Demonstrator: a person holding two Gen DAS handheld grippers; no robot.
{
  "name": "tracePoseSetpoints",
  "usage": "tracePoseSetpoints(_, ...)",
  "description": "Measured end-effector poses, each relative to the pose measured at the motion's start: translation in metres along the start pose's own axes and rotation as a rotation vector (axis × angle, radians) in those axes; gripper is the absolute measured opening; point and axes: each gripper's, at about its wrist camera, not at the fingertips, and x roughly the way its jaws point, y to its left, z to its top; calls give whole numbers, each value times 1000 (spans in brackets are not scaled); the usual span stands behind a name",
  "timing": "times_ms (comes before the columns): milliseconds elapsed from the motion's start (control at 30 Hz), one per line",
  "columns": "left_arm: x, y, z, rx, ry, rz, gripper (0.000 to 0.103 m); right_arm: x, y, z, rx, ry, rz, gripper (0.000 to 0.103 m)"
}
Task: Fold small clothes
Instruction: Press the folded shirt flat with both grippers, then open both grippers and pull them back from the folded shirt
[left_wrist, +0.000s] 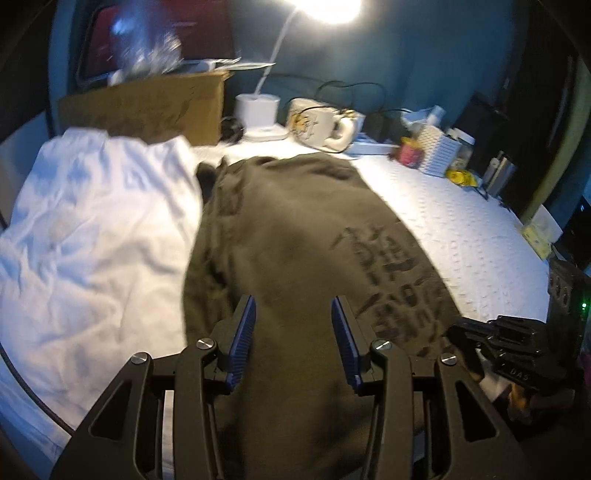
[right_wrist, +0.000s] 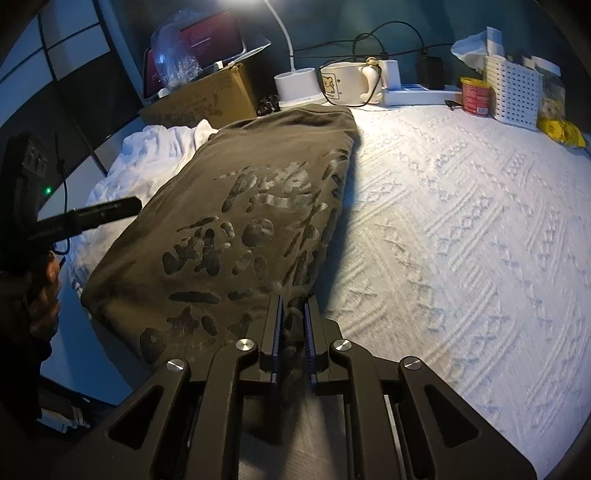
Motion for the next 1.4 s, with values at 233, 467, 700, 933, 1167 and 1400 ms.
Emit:
tracePoseSetpoints(233, 11, -28, -5, 34, 11, -2, 53, -18, -8, -9, 0, -6, -31, 32)
tracePoseSetpoints(467, 16, -57, -9, 87, 29, 1, 57, -43, -37, -14, 54, -32, -68, 40)
tracePoseSetpoints(700, 19, -83, 1, 132, 12, 5, 80, -67, -67, -18, 115, -71, -118, 41)
tracePoseSetpoints(933, 23, -107, 10, 152, -11, 6, 84, -84, -90, -19, 146, -80, -158, 67)
tracePoseSetpoints(1167, 17, -130, 26, 184, -66, 7, 86, -107, -105, -9, 169, -112, -226, 67)
tracePoseSetpoints(1400, 4, -142, 45, 169, -140, -17, 87, -132, -112, 8, 154, -161, -284, 67)
